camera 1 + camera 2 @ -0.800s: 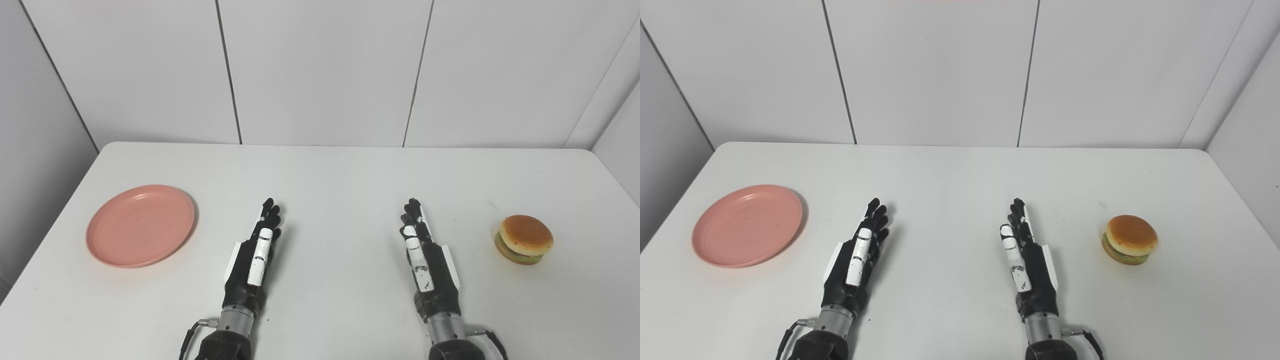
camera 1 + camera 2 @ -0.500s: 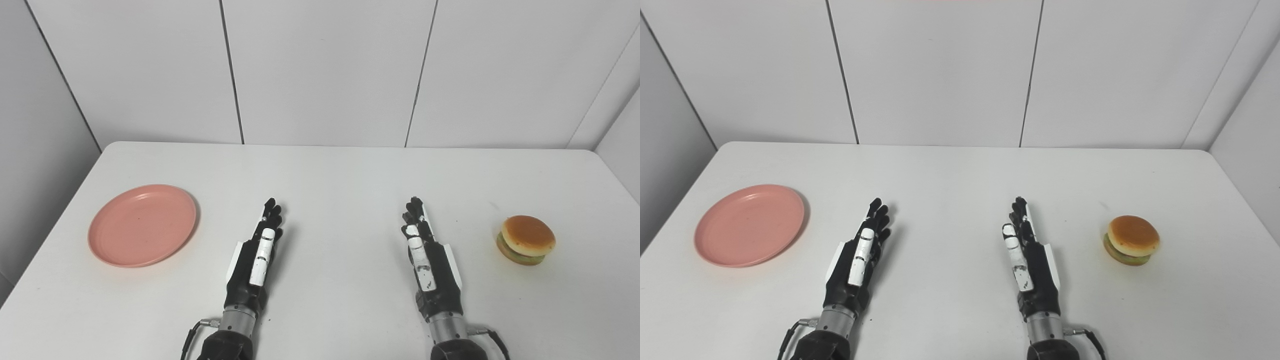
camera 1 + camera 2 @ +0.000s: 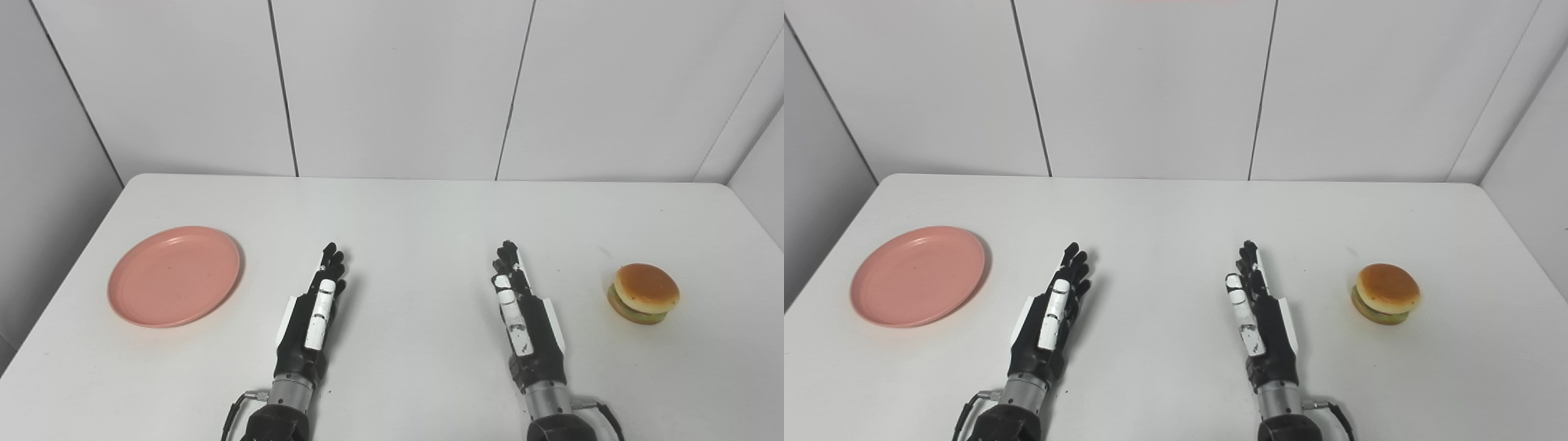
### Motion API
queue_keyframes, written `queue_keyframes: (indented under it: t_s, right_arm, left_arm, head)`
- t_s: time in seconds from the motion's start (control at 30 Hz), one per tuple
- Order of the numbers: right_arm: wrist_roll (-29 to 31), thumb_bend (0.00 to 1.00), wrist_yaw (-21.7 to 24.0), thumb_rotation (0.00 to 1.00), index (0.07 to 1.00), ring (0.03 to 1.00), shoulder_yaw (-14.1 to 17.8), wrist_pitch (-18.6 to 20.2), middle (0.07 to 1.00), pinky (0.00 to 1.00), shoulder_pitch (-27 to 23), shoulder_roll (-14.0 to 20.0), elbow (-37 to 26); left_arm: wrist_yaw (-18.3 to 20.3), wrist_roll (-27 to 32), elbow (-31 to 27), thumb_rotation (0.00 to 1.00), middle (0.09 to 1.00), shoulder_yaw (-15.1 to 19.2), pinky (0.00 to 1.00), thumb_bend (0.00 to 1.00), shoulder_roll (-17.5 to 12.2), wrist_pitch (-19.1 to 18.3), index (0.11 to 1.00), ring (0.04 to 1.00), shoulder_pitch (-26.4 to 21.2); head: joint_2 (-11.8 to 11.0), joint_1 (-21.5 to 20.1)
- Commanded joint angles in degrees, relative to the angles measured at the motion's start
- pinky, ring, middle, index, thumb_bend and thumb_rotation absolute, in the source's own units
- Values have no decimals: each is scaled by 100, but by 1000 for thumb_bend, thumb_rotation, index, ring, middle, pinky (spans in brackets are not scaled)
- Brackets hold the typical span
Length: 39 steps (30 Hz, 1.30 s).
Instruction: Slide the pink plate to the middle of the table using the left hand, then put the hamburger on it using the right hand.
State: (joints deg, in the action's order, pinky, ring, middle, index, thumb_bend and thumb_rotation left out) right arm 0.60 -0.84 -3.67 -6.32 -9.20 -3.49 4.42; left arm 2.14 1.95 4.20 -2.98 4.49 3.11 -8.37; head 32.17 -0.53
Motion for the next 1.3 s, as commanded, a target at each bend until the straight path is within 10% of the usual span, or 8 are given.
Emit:
queue_keyframes:
  t_s: [0.0,0.83,1.27]
  right_arm:
    - [-20,626,45,873,1000,1000,30,-300,1000,1000,177,59,298]
    - [871,517,741,865,1000,1000,347,-1067,1000,1000,91,552,983]
    - [981,575,898,816,1000,1000,415,-1141,1000,1000,1,628,1227]
  left_arm:
    - [-56,-87,282,1000,1000,-22,1000,551,6,77,1000,1000,197]
    - [-392,36,578,1000,1000,194,1000,559,473,350,1000,1000,-289]
    - [-546,376,-119,1000,968,841,998,615,54,434,965,974,-714]
  head:
    - [-2,10]
    - [-513,1789]
    - [-581,1877]
